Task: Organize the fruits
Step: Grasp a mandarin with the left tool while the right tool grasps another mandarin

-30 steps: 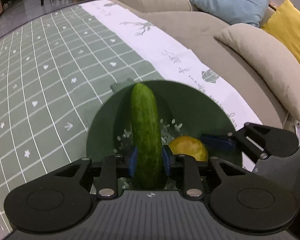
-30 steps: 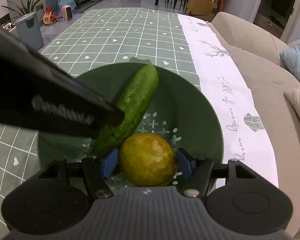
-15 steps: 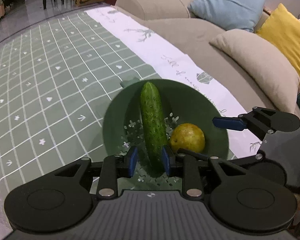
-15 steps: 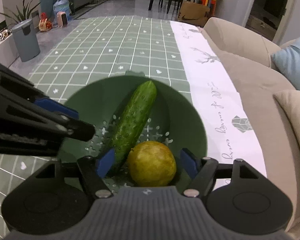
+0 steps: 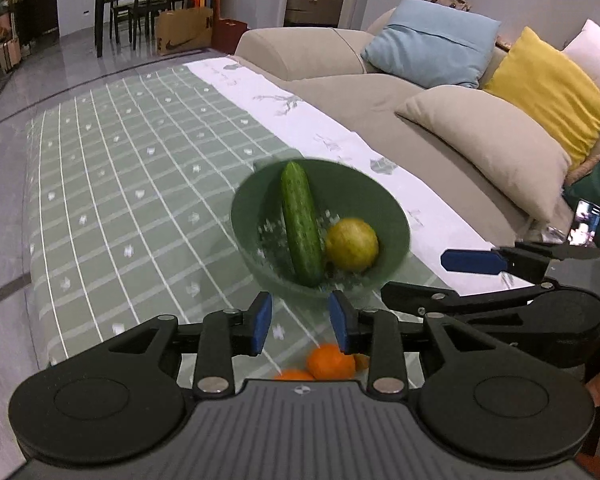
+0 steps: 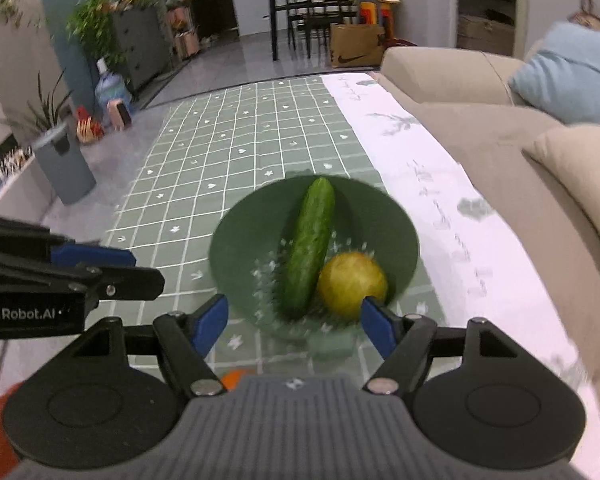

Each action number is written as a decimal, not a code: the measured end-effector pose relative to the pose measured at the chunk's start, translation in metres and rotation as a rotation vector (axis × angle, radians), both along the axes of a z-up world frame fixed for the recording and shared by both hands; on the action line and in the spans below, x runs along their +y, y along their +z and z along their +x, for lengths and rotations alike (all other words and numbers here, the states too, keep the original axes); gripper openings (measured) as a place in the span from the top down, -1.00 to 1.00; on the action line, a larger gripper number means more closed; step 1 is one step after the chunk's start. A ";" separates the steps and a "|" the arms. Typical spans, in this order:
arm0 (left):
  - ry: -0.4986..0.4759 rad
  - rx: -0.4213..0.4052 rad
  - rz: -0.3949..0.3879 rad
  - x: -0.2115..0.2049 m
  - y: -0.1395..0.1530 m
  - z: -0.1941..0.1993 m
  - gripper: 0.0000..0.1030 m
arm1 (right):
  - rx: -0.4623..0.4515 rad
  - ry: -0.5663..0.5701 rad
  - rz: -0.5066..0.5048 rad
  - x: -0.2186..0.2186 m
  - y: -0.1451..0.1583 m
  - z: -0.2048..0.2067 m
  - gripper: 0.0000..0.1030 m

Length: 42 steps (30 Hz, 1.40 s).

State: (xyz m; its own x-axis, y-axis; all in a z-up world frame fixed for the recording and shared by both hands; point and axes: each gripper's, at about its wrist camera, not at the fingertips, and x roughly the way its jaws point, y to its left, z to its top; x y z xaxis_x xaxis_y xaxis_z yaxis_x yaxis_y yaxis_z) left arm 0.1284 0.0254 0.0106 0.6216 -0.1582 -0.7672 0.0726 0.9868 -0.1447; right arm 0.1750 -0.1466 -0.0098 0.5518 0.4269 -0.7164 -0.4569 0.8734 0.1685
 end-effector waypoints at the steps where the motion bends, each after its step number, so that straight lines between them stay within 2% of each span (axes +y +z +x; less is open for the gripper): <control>1: 0.002 0.002 -0.004 0.000 -0.003 -0.007 0.24 | 0.010 -0.012 0.011 -0.003 -0.002 -0.008 -0.36; 7: 0.047 0.068 -0.037 0.001 -0.031 -0.034 0.23 | 0.095 -0.090 0.047 -0.018 -0.023 -0.051 -0.36; 13: 0.071 0.120 -0.046 0.000 -0.054 -0.052 0.22 | 0.151 -0.104 0.007 -0.020 -0.049 -0.076 -0.36; 16: 0.039 0.157 -0.047 -0.009 -0.064 -0.060 0.23 | 0.201 -0.104 0.011 -0.023 -0.063 -0.079 -0.35; 21: -0.018 0.222 -0.083 -0.025 -0.077 -0.070 0.20 | 0.244 -0.090 0.002 -0.025 -0.078 -0.078 -0.02; 30: -0.097 0.283 -0.055 -0.047 -0.090 -0.075 0.02 | 0.270 -0.107 0.005 -0.033 -0.085 -0.074 0.01; 34: -0.117 0.307 -0.042 -0.056 -0.098 -0.073 0.02 | 0.281 -0.119 0.012 -0.038 -0.089 -0.072 0.01; 38: -0.119 0.306 -0.003 -0.063 -0.103 -0.070 -0.03 | 0.279 -0.117 0.020 -0.038 -0.091 -0.071 0.01; 42: -0.110 0.323 -0.009 -0.064 -0.109 -0.067 -0.04 | 0.275 -0.108 0.028 -0.037 -0.091 -0.069 0.01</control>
